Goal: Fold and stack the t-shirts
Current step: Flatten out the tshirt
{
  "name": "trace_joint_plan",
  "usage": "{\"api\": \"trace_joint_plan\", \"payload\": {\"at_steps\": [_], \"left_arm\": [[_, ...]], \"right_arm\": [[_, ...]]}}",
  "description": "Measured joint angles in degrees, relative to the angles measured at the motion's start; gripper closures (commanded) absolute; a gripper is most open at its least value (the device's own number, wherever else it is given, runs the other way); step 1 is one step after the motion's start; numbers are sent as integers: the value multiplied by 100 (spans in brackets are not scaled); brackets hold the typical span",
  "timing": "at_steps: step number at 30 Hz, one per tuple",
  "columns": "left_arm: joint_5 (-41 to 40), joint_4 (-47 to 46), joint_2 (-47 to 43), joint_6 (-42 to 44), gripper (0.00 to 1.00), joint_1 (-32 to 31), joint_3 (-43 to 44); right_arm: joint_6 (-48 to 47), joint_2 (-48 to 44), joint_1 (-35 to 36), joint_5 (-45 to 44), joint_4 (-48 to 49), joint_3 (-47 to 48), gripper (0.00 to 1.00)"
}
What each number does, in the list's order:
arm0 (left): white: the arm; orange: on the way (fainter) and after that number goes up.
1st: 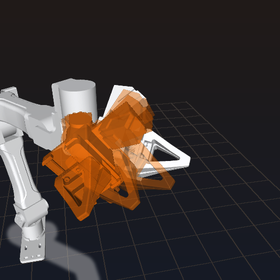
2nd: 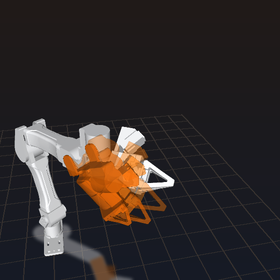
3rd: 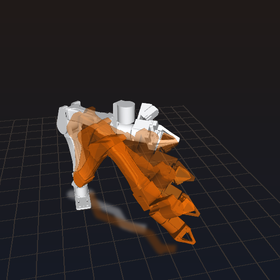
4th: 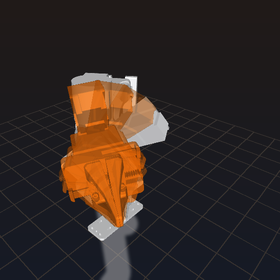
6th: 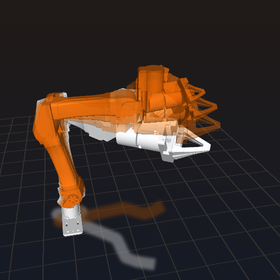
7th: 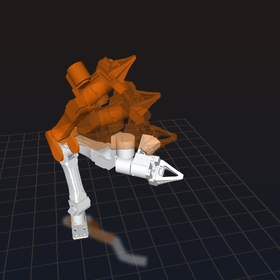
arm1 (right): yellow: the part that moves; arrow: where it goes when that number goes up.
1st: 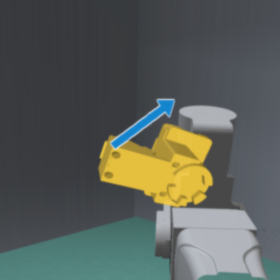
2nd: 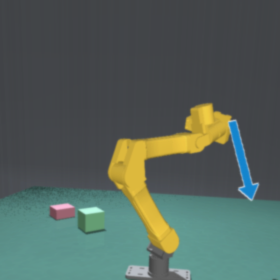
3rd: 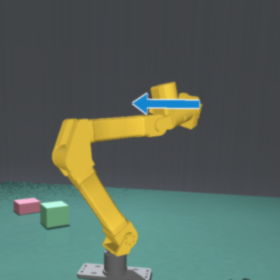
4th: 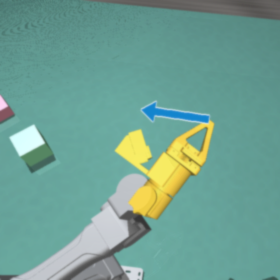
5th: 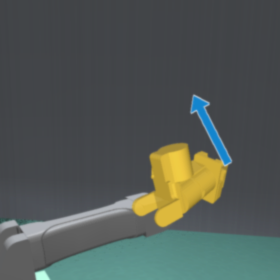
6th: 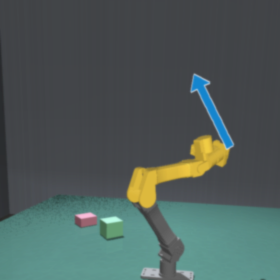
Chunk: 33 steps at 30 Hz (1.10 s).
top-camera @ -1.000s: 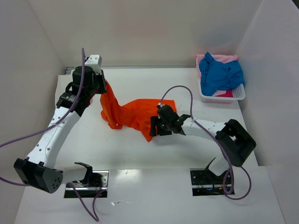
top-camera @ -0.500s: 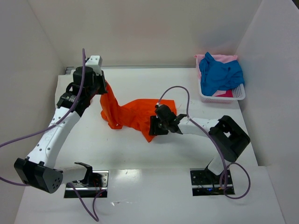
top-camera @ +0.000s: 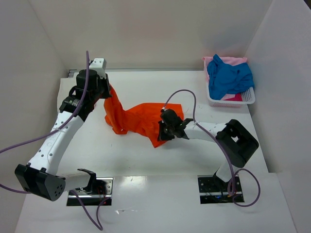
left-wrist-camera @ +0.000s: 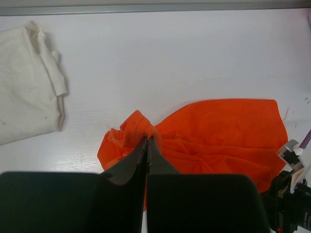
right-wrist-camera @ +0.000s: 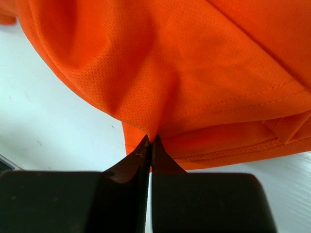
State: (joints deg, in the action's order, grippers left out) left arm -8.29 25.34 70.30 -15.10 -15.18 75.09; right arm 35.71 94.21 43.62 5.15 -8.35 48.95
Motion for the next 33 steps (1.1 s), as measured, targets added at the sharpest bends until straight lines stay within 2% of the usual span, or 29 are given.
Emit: {"api": "trace_joint_plan", "payload": {"at_steps": [7,12,19,27,30,33], "left_arm": [[-78,17,0,12,100,0,8],[-148,199,24,25,100,25,327],[-413,238,44,151,100,171,1546],[-1096,38,148,552,100,173,3742],[-1464,-115,99,801,100,173,4358],[-1793,-151,-137,1023,100,173,4618]], "right_arm": [[-10,-88,2,-368,-389,579,100],[-190,-660,-56,-818,-887,1479,100],[-492,-1440,-520,-1473,-1062,2723,100],[-1138,-1653,-762,-2482,-1341,4109,100],[-1435,-2043,-930,-3026,-1343,4381,100],[-1570,-2449,-1217,-3304,-1343,4507,100]]}}
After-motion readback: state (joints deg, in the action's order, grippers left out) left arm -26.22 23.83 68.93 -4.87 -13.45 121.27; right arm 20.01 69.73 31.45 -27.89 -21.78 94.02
